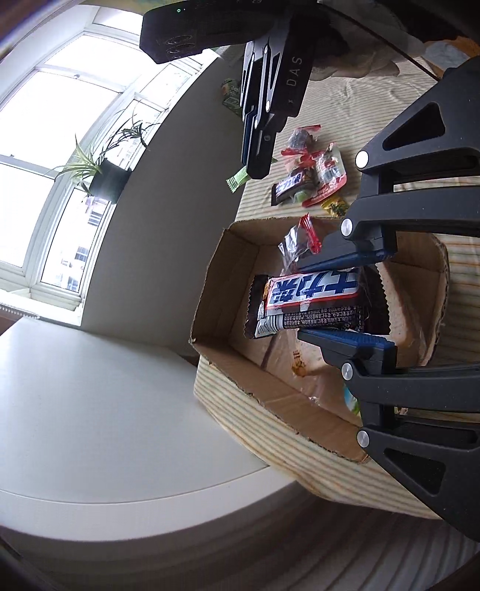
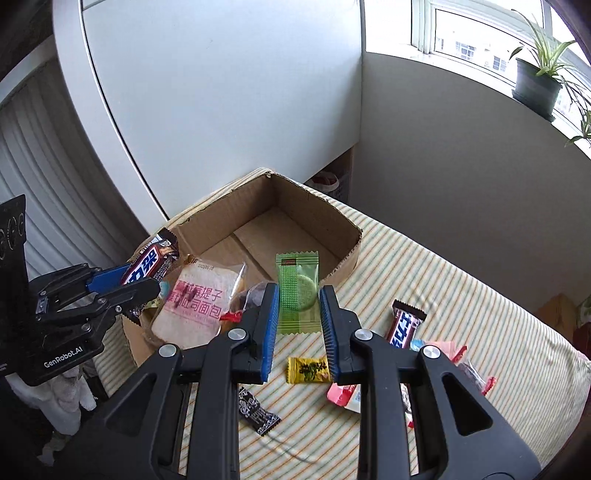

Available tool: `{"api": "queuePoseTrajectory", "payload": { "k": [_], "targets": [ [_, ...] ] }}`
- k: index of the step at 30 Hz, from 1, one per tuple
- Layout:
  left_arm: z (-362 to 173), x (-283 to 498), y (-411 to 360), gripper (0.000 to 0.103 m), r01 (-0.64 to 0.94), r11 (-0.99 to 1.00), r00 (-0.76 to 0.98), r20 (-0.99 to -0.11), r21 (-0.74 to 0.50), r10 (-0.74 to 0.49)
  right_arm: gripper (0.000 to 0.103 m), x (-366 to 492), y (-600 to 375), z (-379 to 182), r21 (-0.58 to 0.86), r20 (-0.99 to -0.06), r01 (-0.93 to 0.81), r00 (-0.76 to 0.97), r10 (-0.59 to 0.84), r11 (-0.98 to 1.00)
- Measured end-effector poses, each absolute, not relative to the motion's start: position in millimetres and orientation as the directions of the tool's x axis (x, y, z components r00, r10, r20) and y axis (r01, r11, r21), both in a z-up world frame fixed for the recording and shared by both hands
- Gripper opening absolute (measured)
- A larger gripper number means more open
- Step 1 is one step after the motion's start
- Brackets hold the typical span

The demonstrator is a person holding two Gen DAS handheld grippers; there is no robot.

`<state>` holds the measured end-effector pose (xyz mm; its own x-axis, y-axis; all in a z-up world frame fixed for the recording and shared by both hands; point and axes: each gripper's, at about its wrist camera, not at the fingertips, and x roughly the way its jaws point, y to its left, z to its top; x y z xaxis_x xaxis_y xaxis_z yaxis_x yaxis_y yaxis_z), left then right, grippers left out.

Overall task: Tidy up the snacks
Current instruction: 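Carry Snickers bar and green candy into the box and release both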

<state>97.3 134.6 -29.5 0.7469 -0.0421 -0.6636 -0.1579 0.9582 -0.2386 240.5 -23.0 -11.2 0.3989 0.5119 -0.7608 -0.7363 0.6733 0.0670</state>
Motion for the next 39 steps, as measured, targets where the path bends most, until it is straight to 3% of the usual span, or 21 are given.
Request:
{"api": "queuePoseTrajectory", "payload": {
  "k": [17,20,21,22,23,25,27,39],
  "targets": [
    [-46,118,161,0.028,-0.195,0.952,0.724,-0.689,-0.235,-0.022,0.024,277,27,-49,0.079,-0.804,-0.755,0.337,0.489,0.651],
    [-47,119,163,0.029,-0.203,0.952,0.720,-0.694,-0.229,-0.013,0.038,276,30,-50,0.064,-0.803,-0.756,0.349,0.484,0.651],
    [-47,118,163,0.035,-0.205,0.951,0.719,-0.695,-0.231,-0.014,0.051,276,29,-48,0.064,-0.800,-0.754,0.353,0.485,0.654],
    [-47,118,163,0.048,-0.211,0.949,0.720,-0.694,-0.233,-0.010,0.063,276,28,-48,0.062,-0.796,-0.750,0.361,0.487,0.658],
    [-46,118,164,0.055,-0.219,0.947,0.722,-0.692,-0.234,-0.004,0.067,275,27,-46,0.060,-0.789,-0.748,0.370,0.490,0.661],
    [-44,116,164,0.058,-0.216,0.947,0.729,-0.685,-0.238,-0.006,0.078,274,25,-43,0.057,-0.779,-0.747,0.382,0.497,0.663],
    [-44,116,163,0.058,-0.212,0.948,0.727,-0.686,-0.237,-0.009,0.083,274,23,-41,0.052,-0.778,-0.742,0.390,0.493,0.669],
    [-37,111,147,0.058,-0.179,0.955,0.742,-0.670,-0.235,-0.026,0.083,271,-5,-29,0.060,-0.765,-0.716,0.414,0.493,0.696]
  ]
}}
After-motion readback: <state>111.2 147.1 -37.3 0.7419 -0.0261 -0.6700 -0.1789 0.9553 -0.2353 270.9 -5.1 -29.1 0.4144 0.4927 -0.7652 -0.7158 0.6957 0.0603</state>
